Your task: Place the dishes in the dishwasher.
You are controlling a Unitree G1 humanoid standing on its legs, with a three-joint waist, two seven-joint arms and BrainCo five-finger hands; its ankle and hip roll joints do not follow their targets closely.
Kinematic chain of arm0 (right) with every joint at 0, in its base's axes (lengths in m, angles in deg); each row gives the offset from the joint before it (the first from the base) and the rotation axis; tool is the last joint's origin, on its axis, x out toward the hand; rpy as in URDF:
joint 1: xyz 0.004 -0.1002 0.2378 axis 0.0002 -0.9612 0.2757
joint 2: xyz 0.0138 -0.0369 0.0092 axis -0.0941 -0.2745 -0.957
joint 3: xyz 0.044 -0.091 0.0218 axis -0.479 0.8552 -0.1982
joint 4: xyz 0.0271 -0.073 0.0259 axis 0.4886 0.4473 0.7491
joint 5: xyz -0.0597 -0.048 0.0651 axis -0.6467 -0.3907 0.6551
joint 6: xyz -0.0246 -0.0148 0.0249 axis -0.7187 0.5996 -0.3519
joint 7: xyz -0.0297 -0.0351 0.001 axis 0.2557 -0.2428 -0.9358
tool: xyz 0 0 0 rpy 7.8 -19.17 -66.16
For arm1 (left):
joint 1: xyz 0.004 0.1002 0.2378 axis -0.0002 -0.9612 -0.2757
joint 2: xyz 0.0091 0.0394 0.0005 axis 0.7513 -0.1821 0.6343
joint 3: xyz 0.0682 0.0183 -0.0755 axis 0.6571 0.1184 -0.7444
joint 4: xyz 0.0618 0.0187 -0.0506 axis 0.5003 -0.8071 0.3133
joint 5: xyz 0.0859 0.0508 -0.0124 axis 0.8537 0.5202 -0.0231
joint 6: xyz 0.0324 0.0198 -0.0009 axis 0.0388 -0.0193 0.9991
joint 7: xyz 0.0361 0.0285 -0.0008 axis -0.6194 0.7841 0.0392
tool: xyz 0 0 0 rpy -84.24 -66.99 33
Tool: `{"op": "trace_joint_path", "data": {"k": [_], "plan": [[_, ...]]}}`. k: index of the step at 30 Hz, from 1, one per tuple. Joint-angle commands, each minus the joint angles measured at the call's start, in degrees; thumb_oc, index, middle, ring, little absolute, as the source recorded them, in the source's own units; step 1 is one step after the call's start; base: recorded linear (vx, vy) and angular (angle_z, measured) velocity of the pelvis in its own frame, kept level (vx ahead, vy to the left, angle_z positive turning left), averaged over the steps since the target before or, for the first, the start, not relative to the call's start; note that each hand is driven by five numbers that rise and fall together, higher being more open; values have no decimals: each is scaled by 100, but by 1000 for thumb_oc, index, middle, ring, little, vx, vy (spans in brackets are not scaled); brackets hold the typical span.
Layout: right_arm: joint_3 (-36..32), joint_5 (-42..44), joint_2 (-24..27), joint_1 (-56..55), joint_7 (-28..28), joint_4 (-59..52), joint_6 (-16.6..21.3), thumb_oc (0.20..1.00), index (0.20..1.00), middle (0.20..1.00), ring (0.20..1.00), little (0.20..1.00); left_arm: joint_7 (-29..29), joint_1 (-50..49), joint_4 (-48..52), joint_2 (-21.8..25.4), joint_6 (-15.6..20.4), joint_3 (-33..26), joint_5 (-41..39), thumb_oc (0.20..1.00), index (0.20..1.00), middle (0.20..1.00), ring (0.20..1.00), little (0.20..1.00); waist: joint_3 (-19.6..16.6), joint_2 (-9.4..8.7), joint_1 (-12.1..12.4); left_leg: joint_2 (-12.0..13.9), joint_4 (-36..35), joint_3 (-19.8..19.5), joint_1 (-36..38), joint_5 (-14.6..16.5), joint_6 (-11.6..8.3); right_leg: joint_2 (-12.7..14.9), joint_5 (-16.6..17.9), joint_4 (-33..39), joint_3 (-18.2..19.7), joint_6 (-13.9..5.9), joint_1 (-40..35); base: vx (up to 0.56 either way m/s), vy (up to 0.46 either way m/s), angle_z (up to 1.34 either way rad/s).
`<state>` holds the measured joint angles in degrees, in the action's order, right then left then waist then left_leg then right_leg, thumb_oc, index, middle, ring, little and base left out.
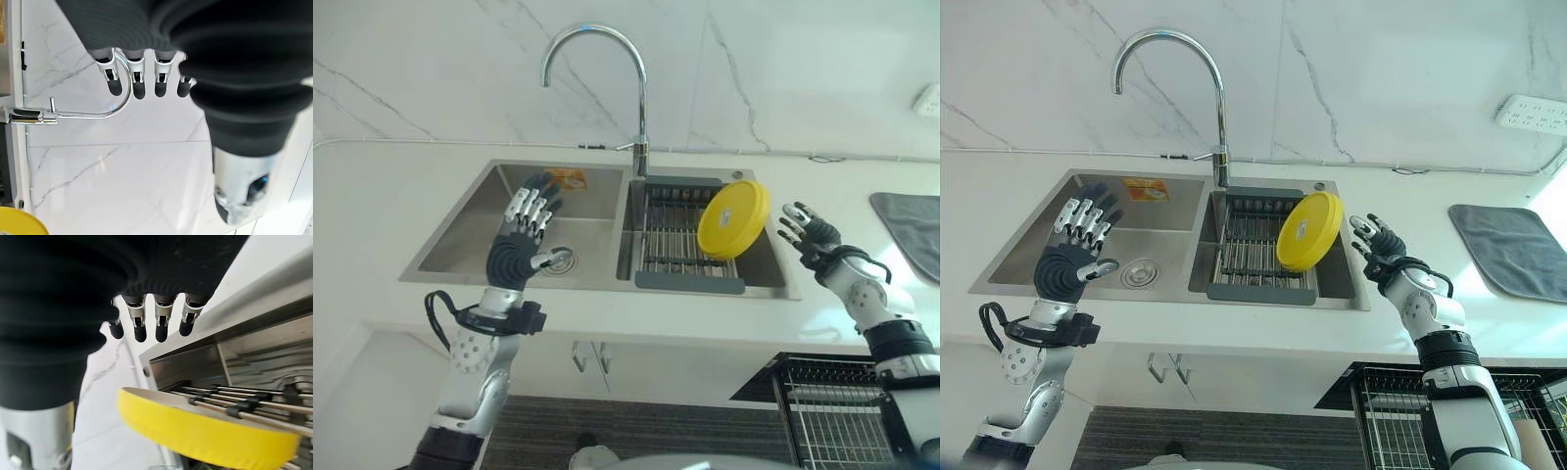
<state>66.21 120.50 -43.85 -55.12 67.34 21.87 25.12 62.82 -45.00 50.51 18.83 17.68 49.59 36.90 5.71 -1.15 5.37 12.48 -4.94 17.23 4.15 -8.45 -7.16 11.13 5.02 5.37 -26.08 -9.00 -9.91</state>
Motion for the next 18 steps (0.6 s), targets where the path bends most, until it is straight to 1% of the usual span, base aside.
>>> {"op": "trace_joint_path", "data": {"k": [1,18], "plan": [[42,217,353,777,-99,42,206,1000,1000,1000,1000,1000,51,500,391,258,140,142,-98,1000,1000,1000,1000,1000,21,3,216,51,-6,-202,467,712,-143,46,-410,-37,-116,93,-113,0,0,0],[277,91,317,1022,-265,234,59,1000,1000,1000,1000,1000,58,550,387,280,54,161,-63,1000,1000,1000,1000,1000,41,7,280,38,-6,-252,469,690,-156,50,-422,-37,-164,103,-155,2,3,3]]}}
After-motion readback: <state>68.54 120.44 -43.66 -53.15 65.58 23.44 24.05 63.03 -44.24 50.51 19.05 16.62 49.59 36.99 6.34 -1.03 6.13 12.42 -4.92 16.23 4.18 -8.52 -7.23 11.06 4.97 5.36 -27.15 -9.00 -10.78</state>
